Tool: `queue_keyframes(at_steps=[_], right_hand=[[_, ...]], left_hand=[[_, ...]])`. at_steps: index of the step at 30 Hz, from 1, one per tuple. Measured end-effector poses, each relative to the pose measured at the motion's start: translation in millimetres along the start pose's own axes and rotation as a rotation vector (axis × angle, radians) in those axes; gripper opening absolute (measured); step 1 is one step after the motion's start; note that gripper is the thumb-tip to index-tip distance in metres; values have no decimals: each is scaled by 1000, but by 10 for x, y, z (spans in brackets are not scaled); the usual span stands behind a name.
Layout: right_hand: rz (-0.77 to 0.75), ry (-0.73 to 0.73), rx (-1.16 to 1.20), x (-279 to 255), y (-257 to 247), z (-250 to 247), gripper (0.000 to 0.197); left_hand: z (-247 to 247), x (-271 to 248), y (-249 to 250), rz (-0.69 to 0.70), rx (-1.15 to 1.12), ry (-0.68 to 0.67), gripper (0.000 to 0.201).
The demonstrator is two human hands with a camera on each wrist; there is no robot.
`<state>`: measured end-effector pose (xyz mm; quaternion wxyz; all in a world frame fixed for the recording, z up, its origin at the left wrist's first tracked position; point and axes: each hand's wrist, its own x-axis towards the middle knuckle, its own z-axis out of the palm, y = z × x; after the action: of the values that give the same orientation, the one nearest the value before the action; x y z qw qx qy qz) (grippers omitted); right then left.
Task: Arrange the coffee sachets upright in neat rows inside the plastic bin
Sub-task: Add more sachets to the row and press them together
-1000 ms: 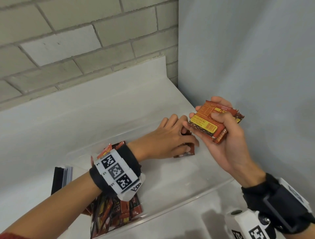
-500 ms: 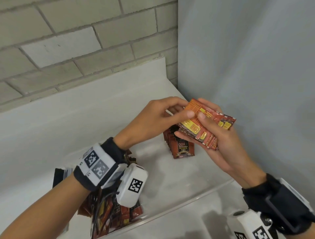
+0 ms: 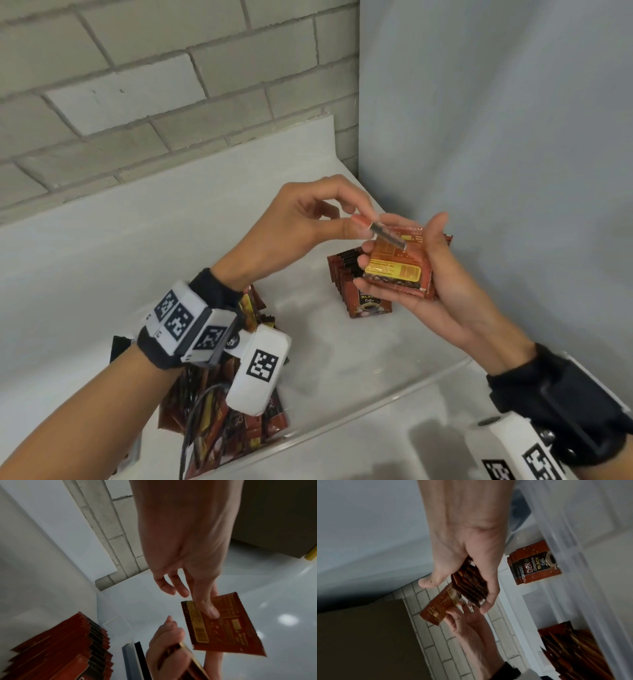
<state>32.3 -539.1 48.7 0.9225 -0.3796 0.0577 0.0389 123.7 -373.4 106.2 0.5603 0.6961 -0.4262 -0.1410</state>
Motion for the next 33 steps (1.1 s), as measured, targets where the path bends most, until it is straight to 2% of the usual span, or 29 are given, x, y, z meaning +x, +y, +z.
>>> queue_keyframes(at_steps=[7,11,15,18,19,22,26,28,33], right_hand=[[56,10,-35,-43,-62,-4,34],[35,29,-41,-29,-68,-10,35],[-35,40,-21,-8,-62,-13,43],[-77,61,-16,6,-53,-29,47],[-85,63,-18,11,-49,-33,49],[-99,44,-21,9,-35,-27,52],[-145,25,15,12,-27,-19,48],[-210,82,104,31,-35,-17,48],[-354,247,113,46,-33,-66,34]], left_hand=[[19,-34,-117,-11,78,-64,9],[13,-44,-119,-28,92,-56,16],[29,-43,-54,-118,117,22,43],[65,-56,-2,-227,9,78,22],[77,-65,15,-255,-5,71,23],[105,-90,19,-253,11,-5,39],[88,-78,10,-188,40,-44,25],[33,-89,-20,-179,58,-81,22],[48,-149,-239,-149,337,-363,26]])
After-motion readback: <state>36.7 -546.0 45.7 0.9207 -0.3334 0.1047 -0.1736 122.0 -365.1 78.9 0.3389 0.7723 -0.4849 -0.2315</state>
